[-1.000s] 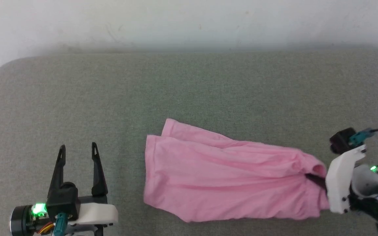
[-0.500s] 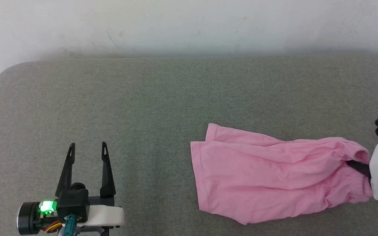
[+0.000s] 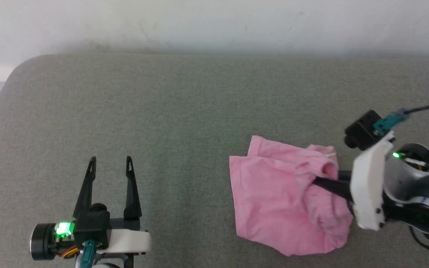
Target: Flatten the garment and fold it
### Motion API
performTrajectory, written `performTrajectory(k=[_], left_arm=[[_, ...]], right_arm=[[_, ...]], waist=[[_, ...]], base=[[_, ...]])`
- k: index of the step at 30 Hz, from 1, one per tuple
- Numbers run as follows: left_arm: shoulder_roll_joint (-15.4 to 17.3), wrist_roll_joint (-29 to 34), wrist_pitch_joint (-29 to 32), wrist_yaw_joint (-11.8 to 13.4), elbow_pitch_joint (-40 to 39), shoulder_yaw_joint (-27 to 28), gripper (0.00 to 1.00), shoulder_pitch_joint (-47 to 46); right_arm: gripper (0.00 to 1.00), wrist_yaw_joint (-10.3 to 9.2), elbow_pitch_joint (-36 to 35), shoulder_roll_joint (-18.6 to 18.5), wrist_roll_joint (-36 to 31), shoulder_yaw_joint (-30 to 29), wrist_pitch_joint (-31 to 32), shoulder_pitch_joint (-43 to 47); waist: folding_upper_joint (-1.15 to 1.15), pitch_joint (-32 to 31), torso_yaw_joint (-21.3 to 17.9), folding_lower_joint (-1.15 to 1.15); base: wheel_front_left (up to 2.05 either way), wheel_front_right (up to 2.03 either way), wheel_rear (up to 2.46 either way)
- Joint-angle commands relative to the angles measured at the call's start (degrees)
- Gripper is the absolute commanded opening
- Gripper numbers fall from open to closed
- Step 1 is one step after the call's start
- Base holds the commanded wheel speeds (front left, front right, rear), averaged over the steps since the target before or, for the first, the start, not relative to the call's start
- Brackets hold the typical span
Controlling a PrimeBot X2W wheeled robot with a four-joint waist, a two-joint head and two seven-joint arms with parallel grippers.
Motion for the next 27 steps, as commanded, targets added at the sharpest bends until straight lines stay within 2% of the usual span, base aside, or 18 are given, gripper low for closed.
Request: performTrajectory(k=[1,4,7,12,17,18,19,20,23,27], left_arm=[[-0.59,-0.27,-0.27,-0.22,0.04,-0.30,1.00,-1.40],[-1.02,-0.36,-0.27,-0.34,0.28,-0.59,1.00,-2.37],[-1.34,-0.36,-0.27,-0.41,0.44,-0.85,1.00,-3.07],[-2.13,-0.37,-0.27,-0.49,1.01,-1.53,1.00,-4.82],[-2.55,-0.78,-0.27,-0.30,2.78,-1.09,1.00,-5.23],[-2.51,-0.85,-0.27,-0.28,3.11,-0.81,1.00,-5.14],[-2.43,-0.93,-0.27,-0.29,3.41,-0.50,1.00,-4.95],[-2.30,-1.01,-0.27,-0.35,3.73,-0.20,1.00,-4.70],[-1.80,-1.17,-0.27,-0.64,4.73,0.74,1.00,-3.98],[-1.41,-1.34,-0.27,-1.19,5.57,1.59,1.00,-2.85]], right_arm=[[0.00,-0.05,1.10,2.18,-1.22,1.72,-0.55,-2.86],[0.00,-0.05,5.43,5.81,-3.00,4.86,-1.64,-6.20],[0.00,-0.05,8.88,7.54,-4.95,7.70,-2.41,-8.20],[0.00,-0.05,18.87,9.21,-10.12,14.44,-5.65,-11.02],[0.00,-0.05,26.09,9.84,-11.04,19.39,-9.45,-11.84],[0.05,-0.05,26.54,9.75,-10.71,20.21,-10.28,-12.01],[0.40,-0.05,26.63,9.45,-10.46,20.84,-11.24,-12.33],[1.00,-0.05,26.24,8.99,-10.31,21.42,-12.46,-12.77],[1.00,-0.05,23.15,6.82,-9.37,22.54,-16.22,-14.05],[1.00,-0.05,16.86,3.60,-8.71,20.11,-22.58,-15.06]], waist=[[0.00,1.68,1.28,0.00],[0.00,2.97,2.06,0.00],[0.00,3.85,2.64,0.00],[0.00,5.69,4.01,0.00],[0.00,5.64,4.00,0.00],[0.00,5.28,3.73,0.00],[0.00,4.85,3.39,0.00],[0.00,4.37,3.03,0.00],[0.00,2.55,1.62,0.00],[0.00,0.29,-0.52,0.00]], base=[[0.00,0.00,0.00],[0.00,0.00,0.00],[0.00,0.00,0.00],[0.00,0.00,0.00],[0.00,0.00,0.00],[0.00,0.00,0.00],[0.00,0.00,0.00],[0.00,0.00,0.00],[0.00,0.00,0.00],[0.00,0.00,0.00]])
